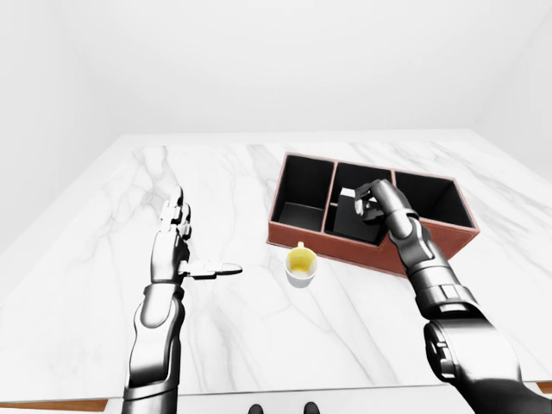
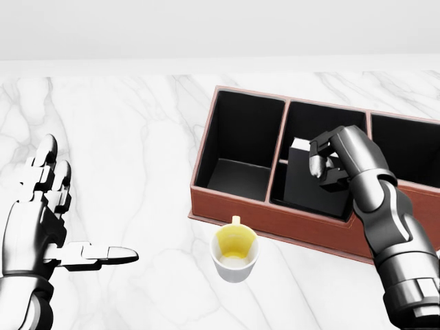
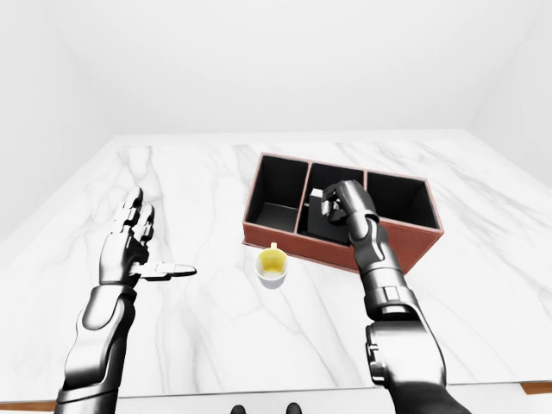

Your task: Pick up the book and place it in the caddy.

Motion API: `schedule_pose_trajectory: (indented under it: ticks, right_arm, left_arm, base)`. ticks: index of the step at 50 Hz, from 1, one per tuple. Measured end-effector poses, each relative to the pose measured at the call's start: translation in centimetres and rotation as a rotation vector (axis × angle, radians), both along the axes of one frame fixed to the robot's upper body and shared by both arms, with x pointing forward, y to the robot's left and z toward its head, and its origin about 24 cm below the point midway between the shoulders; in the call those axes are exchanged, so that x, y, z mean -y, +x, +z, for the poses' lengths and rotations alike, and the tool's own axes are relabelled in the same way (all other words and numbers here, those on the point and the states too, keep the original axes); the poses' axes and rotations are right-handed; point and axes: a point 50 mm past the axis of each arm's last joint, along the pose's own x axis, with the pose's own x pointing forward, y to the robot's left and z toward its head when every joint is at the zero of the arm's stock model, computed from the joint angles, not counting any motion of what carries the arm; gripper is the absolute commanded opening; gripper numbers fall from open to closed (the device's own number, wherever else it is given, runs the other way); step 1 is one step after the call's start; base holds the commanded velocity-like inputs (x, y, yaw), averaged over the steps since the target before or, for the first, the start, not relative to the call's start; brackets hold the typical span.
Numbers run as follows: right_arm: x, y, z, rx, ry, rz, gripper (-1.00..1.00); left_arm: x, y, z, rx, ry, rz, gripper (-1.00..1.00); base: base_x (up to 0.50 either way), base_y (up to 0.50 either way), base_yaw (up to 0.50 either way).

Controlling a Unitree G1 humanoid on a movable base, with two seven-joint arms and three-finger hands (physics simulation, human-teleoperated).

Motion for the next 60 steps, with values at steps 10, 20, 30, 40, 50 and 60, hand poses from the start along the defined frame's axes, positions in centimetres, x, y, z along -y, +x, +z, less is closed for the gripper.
schedule_pose_trajectory:
  ticks: [10, 20, 30, 40, 50, 60]
  right_arm:
    - [-0.04, 0.22, -0.27, -0.006, 0.003, -0.019, -1.0]
    - [-0.12, 0.48, -0.42, -0.01, 0.008, -0.037, -1.0]
    - [-0.27, 0.58, -0.59, -0.021, -0.005, -0.037, -1.0]
    - [-0.38, 0.61, -0.46, -0.013, -0.008, -0.034, -0.51]
    - [-0.3, 0.52, -0.34, -0.005, -0.024, -0.033, 0.62]
    - [-0.49, 0.46, 0.18, 0.015, -0.023, -0.013, 0.59]
  left_arm:
    - [0.05, -0.03, -0.05, -0.002, 0.0, -0.001, 1.0]
    - [0.07, 0.02, -0.08, -0.003, 0.001, -0.002, 1.0]
    - [0.04, 0.01, -0.07, -0.003, 0.001, -0.002, 1.0]
    - [0.0, 0.03, -0.08, -0.004, 0.001, -0.001, 1.0]
    - [-0.05, 0.07, -0.09, -0.005, 0.001, 0.0, 1.0]
    - [-0.07, 0.1, -0.07, -0.004, 0.001, 0.001, 1.0]
  base:
    - [0.0, 0.0, 0.0]
    - [0.0, 0.0, 0.0]
    - [0.0, 0.0, 0.0]
    - [0.0, 0.0, 0.0]
    - [0.0, 0.0, 0.0]
    - [0.0, 0.0, 0.0]
